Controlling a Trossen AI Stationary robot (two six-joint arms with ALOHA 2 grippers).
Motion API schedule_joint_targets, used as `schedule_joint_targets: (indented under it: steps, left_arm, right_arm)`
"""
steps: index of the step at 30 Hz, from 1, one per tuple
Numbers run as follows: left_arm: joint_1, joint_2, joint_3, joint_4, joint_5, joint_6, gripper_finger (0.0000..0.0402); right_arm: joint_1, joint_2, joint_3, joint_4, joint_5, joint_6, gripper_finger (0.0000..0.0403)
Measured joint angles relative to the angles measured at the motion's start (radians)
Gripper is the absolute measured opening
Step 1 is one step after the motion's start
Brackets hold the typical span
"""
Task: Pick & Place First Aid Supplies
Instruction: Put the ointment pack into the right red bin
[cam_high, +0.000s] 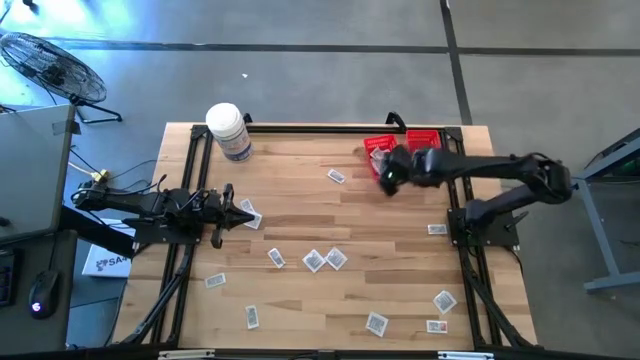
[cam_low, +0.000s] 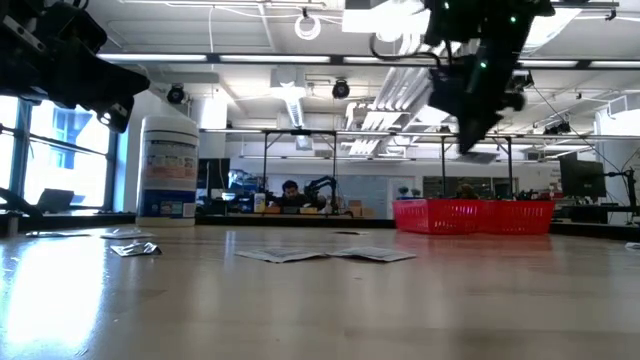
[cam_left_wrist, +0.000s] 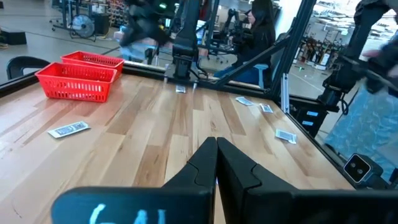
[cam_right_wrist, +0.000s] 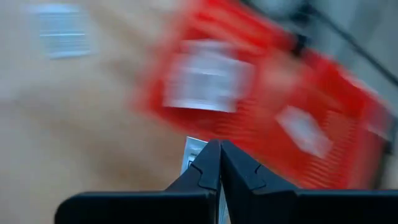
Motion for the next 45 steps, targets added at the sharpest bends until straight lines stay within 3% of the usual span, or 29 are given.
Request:
schedule_joint_targets:
  steps: [4, 13, 21, 28, 36, 40, 45]
  left_arm:
    - [0.0, 0.0, 0.0, 0.0, 0.0, 0.0, 0.0001]
    - [0.0, 0.0, 0.0, 0.0, 0.0, 0.0, 0.0001]
    - [0.0, 0.0, 0.0, 0.0, 0.0, 0.0, 0.0001]
    - [0.0, 0.0, 0.0, 0.0, 0.0, 0.0, 0.0001]
    - [0.0, 0.0, 0.0, 0.0, 0.0, 0.0, 0.0001]
    - [0.0, 0.0, 0.0, 0.0, 0.0, 0.0, 0.0001]
    - [0.0, 0.0, 0.0, 0.0, 0.0, 0.0, 0.0001]
  right_arm:
    - [-0.157, -0.011, 0.0, -0.075, 0.061, 0.028, 0.0001]
    - [-0.433, 0.095, 0.0, 0.081, 0.093, -0.178, 0.0001]
    - [-0.547, 0.261, 0.0, 0.18, 0.067, -0.271, 0.0006]
    - [-0.572, 0.317, 0.002, 0.196, 0.054, -0.296, 0.0029]
    - [-0.564, 0.203, 0.002, 0.086, 0.007, -0.381, 0.0086]
    - [-0.46, 0.094, 0.002, -0.034, -0.128, -0.384, 0.0094]
    - [-0.229, -0.006, 0.002, -0.15, -0.301, -0.302, 0.0095]
